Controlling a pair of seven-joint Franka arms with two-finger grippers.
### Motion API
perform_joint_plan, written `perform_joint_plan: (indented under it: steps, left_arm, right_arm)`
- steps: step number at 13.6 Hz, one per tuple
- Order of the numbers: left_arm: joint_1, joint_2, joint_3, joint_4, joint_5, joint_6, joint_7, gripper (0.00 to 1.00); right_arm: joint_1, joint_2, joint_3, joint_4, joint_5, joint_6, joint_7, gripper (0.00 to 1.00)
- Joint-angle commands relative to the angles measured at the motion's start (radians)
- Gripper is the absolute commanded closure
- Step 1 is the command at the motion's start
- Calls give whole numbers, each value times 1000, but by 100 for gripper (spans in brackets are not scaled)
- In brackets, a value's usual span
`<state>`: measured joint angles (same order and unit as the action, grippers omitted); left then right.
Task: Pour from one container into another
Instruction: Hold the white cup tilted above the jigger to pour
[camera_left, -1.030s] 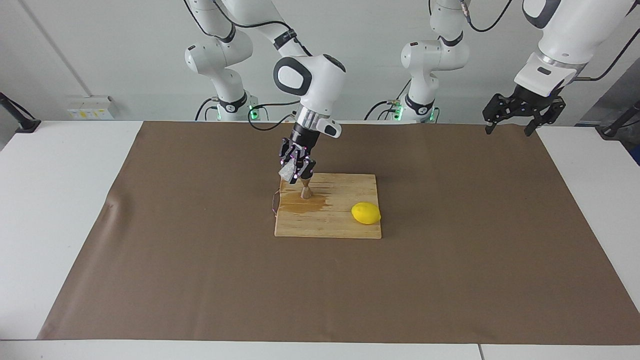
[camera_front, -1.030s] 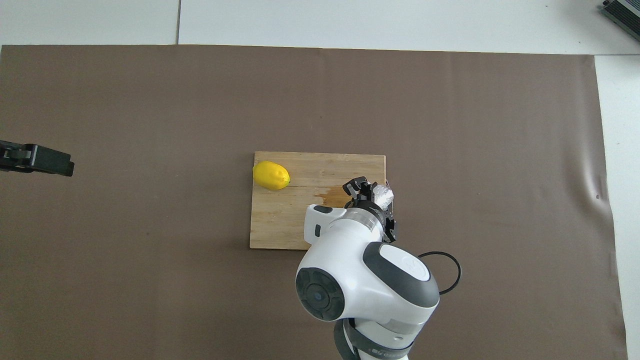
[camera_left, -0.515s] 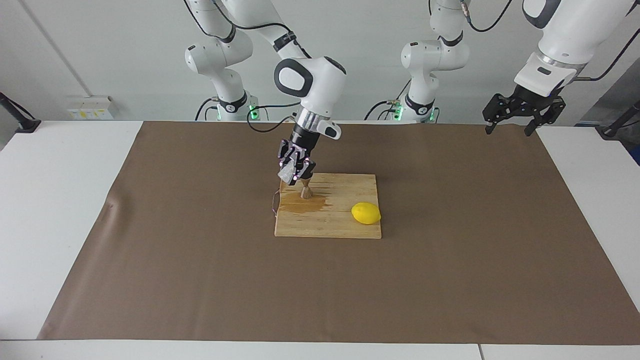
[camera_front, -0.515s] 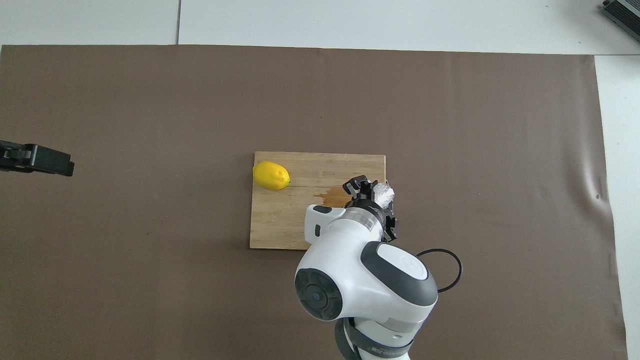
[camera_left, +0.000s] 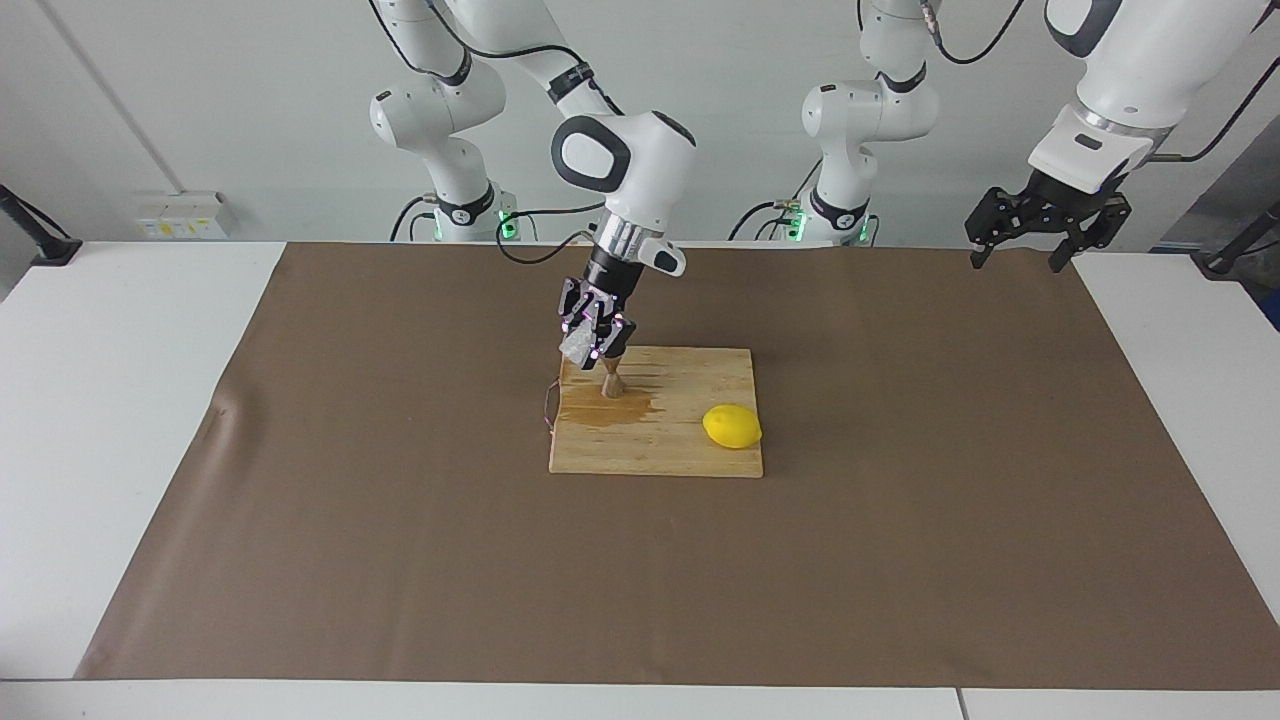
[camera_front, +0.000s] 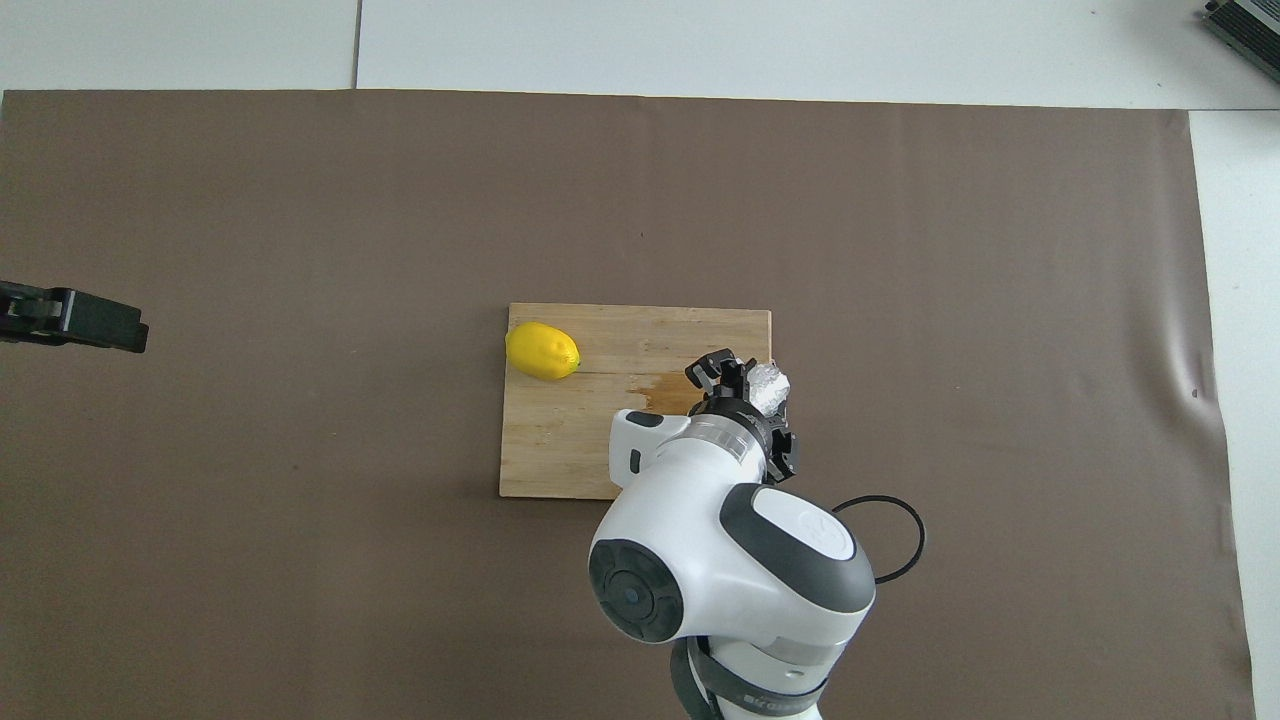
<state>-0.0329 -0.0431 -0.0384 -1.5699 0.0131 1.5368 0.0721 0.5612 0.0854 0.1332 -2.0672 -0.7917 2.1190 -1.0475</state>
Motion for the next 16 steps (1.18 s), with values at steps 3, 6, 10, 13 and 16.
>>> perform_joint_plan:
  steps: [3,6,10,13,16]
  left_arm:
    - [11,-31,-5,-36,1,11,3,0]
    - [10,-31,-5,-36,1,11,3,0]
    - [10,-31,-5,-36,1,11,3,0]
    - [10,-31,-5,-36,1,11,3,0]
    - [10,-31,-5,-36,1,11,2,0]
  right_arm:
    - [-1,-6,8,-7,-37,-5,26,100]
    - [-1,-6,9,-7,-37,4,27,100]
    - [-3,0,8,1,-37,6,27,100]
    - [-4,4,8,13,-31,-1,32,100]
    - [-17,2,8,21,-17,7,32,100]
